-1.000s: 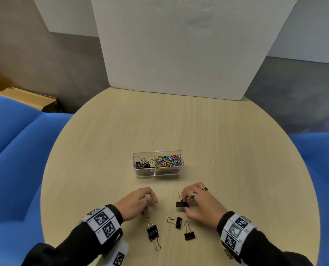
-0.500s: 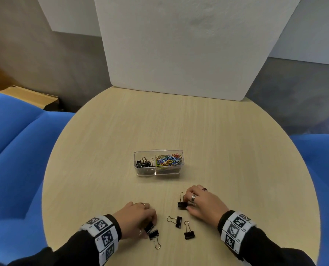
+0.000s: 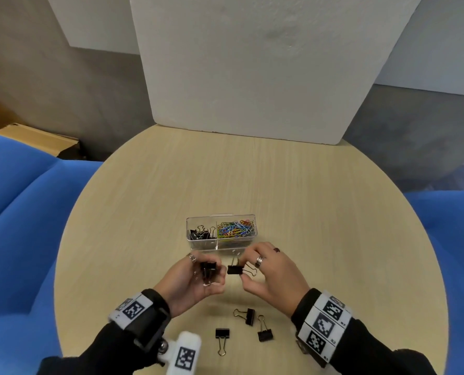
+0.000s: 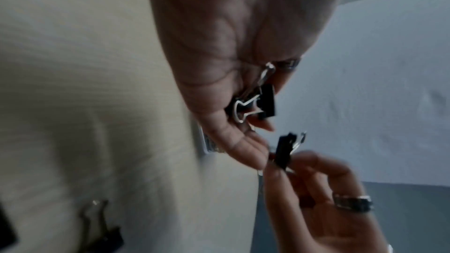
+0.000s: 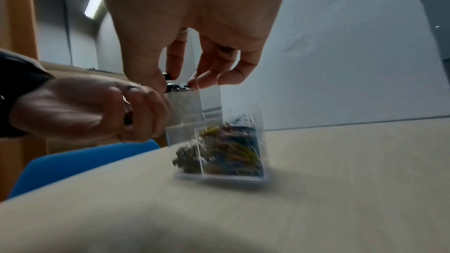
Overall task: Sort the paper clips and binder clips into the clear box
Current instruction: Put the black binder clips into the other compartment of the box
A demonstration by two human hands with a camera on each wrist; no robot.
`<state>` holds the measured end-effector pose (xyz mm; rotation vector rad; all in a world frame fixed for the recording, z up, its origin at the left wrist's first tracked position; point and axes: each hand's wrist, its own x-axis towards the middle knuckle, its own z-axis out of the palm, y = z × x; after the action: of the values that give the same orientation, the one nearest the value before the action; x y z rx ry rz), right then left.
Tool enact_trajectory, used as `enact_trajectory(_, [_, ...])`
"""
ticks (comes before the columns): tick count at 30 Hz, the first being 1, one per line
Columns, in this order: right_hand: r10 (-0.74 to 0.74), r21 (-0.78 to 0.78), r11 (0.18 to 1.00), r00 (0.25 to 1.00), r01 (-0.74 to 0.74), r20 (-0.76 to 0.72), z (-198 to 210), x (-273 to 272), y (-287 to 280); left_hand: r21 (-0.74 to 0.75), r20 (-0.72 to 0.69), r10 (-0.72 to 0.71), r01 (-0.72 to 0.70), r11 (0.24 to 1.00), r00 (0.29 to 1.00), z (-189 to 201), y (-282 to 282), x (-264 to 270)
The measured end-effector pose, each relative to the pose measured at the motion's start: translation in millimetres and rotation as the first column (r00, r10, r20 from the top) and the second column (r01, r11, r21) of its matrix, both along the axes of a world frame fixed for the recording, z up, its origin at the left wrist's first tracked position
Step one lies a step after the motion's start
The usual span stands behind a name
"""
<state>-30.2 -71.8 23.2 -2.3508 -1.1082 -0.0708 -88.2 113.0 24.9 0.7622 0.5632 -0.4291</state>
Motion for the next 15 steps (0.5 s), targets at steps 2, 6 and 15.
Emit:
enact_trajectory(2, [0.009,0.075,0.997,0.999,-0.012,0.046,11.3,0.5,12.7,-0.07,-0.025,0.041,-0.043,0.997,0.999,3.8,-2.7,5.7])
enact_trajectory(6, [0.028,0.014,0.999,0.99,-0.03,0.135,20.2,1.1,30.7,-0.219,-0.025,0.109,-0.112,0.969,0.994,14.6,-8.7,11.9])
enact_trajectory(15, [-0.095,-0.044,0.995,0.995,0.093,-0.034,31.5,30.9,37.0,-0.221,-0.14,0.282,-0.307,0.926,0.949,18.2,4.5,17.2])
